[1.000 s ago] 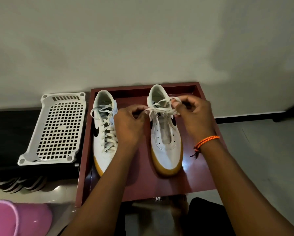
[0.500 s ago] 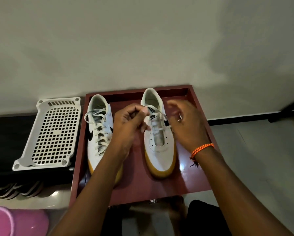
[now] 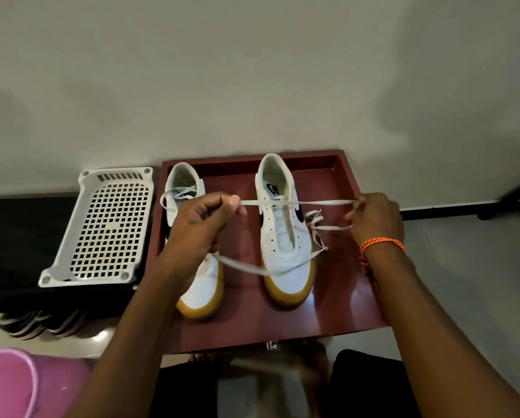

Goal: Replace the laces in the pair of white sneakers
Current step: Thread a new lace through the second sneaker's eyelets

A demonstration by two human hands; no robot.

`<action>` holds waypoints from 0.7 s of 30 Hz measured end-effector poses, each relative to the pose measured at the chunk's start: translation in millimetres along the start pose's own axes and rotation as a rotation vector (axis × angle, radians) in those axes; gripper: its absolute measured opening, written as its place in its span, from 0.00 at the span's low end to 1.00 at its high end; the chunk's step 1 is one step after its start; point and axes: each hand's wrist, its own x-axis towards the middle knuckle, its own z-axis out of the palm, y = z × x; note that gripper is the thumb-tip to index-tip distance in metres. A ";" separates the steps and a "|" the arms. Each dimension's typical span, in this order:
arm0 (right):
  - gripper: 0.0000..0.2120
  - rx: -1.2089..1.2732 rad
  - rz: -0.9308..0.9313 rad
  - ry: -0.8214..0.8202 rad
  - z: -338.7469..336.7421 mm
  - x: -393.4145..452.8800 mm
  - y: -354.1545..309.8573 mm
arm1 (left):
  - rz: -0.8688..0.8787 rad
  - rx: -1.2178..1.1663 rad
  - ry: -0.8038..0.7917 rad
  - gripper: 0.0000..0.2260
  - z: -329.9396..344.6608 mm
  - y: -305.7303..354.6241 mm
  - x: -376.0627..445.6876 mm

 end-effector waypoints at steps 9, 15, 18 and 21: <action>0.22 0.432 -0.505 -0.375 8.3 -127.3 -63.5 | 0.054 0.181 -0.041 0.09 49.2 11.7 -37.1; 0.13 0.483 -0.476 -0.398 -0.1 -92.0 -28.2 | -0.086 0.146 -0.044 0.13 39.1 -6.9 -36.3; 0.13 0.222 -0.355 -0.032 -9.2 -58.3 -1.1 | -0.122 0.163 -0.057 0.14 29.9 -14.2 -31.1; 0.13 -0.033 -0.049 0.208 -20.7 -53.6 11.4 | -0.113 0.199 -0.045 0.14 22.1 -16.6 -23.5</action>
